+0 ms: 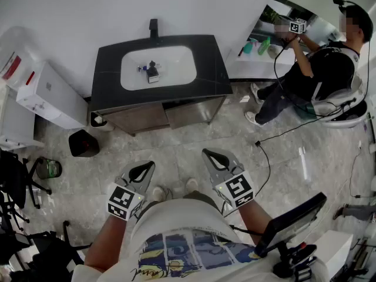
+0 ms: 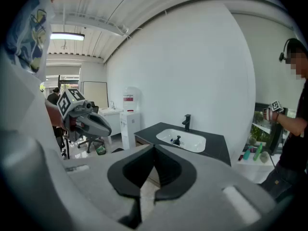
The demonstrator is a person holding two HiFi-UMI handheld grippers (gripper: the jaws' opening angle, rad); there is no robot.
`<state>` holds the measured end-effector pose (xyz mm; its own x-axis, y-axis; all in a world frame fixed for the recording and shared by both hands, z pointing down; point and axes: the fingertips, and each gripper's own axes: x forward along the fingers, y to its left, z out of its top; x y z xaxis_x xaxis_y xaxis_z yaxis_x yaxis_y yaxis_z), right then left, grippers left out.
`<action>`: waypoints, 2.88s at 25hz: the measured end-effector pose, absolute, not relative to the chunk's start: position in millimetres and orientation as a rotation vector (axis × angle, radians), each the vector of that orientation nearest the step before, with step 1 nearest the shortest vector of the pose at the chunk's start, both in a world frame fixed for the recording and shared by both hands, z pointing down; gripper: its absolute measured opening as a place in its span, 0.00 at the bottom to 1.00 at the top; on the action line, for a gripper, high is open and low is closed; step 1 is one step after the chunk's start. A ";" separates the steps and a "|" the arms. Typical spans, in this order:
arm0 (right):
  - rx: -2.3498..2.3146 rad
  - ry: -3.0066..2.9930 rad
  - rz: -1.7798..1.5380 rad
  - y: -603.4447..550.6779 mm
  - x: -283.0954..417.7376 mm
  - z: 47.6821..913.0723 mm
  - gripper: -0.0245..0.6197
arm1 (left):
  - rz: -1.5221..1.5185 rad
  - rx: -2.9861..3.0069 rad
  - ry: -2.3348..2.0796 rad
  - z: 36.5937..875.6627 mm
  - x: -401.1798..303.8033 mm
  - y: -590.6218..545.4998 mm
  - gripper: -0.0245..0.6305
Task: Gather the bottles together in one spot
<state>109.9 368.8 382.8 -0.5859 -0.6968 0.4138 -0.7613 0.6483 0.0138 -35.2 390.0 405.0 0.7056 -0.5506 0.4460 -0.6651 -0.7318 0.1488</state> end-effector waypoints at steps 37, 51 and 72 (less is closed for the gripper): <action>1.198 -2.443 0.232 188.4 44.1 404.6 0.11 | 0.553 2.685 -0.936 414.7 -89.7 219.2 0.04; 1.259 -2.380 0.299 54.2 -23.7 461.8 0.21 | 0.537 2.681 -0.909 416.9 -150.1 165.9 0.04; 1.137 -2.242 0.499 -149.5 -40.9 613.1 0.38 | 0.623 2.516 -1.072 408.2 -137.4 52.9 0.04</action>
